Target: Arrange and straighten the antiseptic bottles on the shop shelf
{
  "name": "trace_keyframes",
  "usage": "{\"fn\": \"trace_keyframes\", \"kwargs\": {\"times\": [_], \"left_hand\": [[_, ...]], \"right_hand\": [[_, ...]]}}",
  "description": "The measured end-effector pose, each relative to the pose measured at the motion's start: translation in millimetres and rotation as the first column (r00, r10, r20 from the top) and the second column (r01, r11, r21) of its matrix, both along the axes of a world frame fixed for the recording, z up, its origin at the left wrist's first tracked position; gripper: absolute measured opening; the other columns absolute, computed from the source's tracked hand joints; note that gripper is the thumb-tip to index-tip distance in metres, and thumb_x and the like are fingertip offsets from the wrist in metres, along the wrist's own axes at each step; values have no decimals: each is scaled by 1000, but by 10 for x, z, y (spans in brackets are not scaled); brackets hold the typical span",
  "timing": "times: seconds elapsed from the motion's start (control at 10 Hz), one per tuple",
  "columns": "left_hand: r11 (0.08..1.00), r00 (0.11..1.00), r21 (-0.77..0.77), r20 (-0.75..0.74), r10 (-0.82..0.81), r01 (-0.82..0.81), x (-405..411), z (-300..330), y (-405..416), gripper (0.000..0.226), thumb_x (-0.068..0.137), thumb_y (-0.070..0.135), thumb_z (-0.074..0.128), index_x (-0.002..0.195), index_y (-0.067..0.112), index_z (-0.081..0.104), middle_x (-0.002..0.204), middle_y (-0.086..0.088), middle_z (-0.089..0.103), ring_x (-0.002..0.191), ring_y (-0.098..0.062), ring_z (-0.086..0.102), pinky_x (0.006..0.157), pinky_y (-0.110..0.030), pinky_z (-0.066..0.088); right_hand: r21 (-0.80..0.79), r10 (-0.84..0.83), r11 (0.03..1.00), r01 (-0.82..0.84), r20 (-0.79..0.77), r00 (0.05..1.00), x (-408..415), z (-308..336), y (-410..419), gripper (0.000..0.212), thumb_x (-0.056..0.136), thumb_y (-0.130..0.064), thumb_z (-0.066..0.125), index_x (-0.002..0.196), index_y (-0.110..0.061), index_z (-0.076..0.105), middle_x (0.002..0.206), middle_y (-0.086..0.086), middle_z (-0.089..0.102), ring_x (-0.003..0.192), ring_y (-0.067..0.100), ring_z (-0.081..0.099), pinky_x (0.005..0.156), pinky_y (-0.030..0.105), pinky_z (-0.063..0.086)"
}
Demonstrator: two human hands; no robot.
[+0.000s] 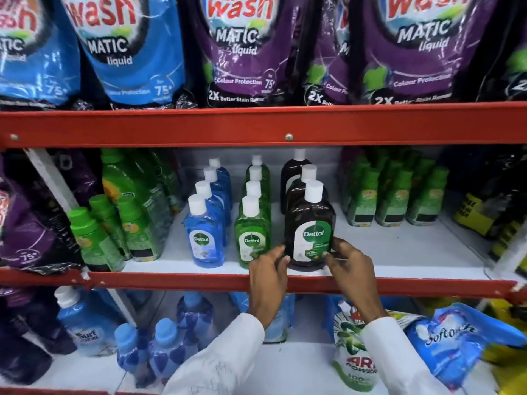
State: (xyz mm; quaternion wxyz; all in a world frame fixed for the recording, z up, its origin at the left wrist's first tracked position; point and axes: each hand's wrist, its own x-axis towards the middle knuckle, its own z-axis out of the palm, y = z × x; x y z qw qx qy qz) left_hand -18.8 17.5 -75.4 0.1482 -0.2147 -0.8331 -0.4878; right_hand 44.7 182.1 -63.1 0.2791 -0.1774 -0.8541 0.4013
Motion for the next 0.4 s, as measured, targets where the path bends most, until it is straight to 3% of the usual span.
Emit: {"fn": "trace_keyframes", "kwargs": {"times": [0.1, 0.2, 0.3, 0.4], "left_hand": [[1000, 1000, -13, -7, 13, -13, -9, -11, 17, 27, 92, 14, 63, 117, 6, 70, 117, -11, 74, 108, -21, 69, 94, -12, 41], [999, 1000, -39, 10, 6, -6, -19, -20, 34, 28, 93, 16, 63, 119, 7, 69, 119, -10, 73, 110, -20, 68, 99, -21, 46], [1000, 1000, -21, 7, 2, -2, 11, -18, 24, 30, 92, 14, 63, 121, 8, 68, 122, -9, 72, 113, -19, 67, 103, -22, 45], [999, 997, 43, -79, 17, -14, 78, 20, -41, 31, 92, 9, 63, 123, 12, 67, 122, -5, 72, 111, -4, 60, 104, -11, 41]], "right_hand": [[8, -15, 1000, 16, -22, 1000, -5, -58, 35, 38, 82, -23, 71, 119, -23, 67, 104, -4, 77, 93, 15, 72, 88, 37, 58], [-25, -16, 1000, 16, -18, 1000, -6, -43, 44, 37, 80, -24, 72, 116, -22, 69, 103, -5, 78, 90, 12, 72, 86, 40, 59], [-61, 5, 998, -7, -27, 1000, 1, -49, 47, 37, 80, -22, 72, 117, -20, 69, 106, -4, 77, 91, 10, 72, 88, 36, 58], [-226, -85, 973, 49, -151, 985, 139, -34, 49, 42, 81, -16, 73, 122, -20, 65, 112, -3, 74, 93, 5, 70, 82, 23, 57]]}}
